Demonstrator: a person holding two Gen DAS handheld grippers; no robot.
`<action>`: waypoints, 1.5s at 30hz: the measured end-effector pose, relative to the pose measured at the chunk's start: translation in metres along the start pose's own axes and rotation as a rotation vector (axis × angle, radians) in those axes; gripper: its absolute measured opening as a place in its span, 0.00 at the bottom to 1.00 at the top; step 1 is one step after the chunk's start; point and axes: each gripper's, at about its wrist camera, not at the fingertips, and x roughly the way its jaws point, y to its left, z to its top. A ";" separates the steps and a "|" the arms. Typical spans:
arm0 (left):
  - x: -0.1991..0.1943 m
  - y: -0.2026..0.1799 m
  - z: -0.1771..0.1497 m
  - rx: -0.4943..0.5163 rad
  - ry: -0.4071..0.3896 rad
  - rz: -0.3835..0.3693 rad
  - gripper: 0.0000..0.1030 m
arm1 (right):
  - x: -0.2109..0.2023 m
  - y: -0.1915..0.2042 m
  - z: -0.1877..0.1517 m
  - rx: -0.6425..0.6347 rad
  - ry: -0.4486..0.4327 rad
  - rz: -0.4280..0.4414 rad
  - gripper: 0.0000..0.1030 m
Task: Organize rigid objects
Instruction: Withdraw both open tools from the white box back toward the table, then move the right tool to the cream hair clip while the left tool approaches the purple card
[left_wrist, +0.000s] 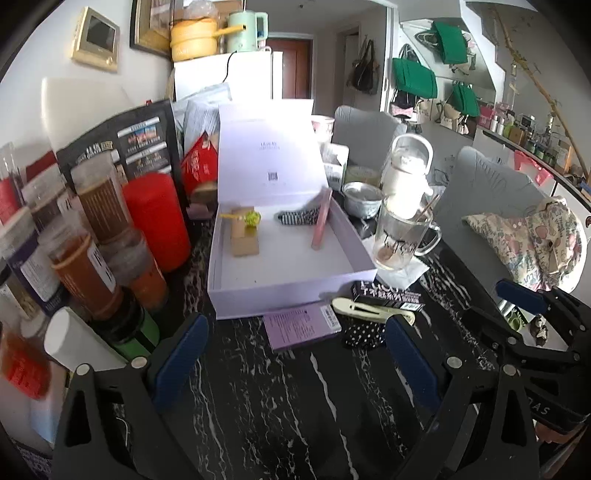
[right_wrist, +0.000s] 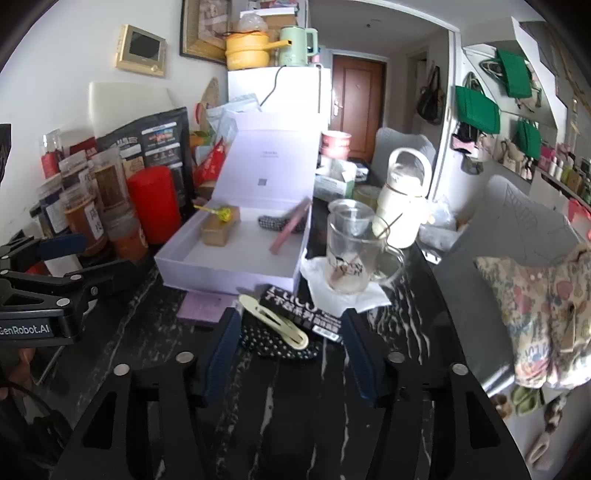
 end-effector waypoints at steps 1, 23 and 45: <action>0.003 0.000 -0.002 -0.002 0.010 0.004 0.95 | 0.001 -0.001 -0.001 0.003 0.005 -0.001 0.59; 0.093 -0.003 -0.017 -0.011 0.179 -0.021 0.99 | 0.053 -0.020 -0.025 0.054 0.138 -0.029 0.64; 0.179 -0.013 -0.010 -0.052 0.299 0.087 1.00 | 0.099 -0.047 -0.027 0.095 0.217 -0.029 0.64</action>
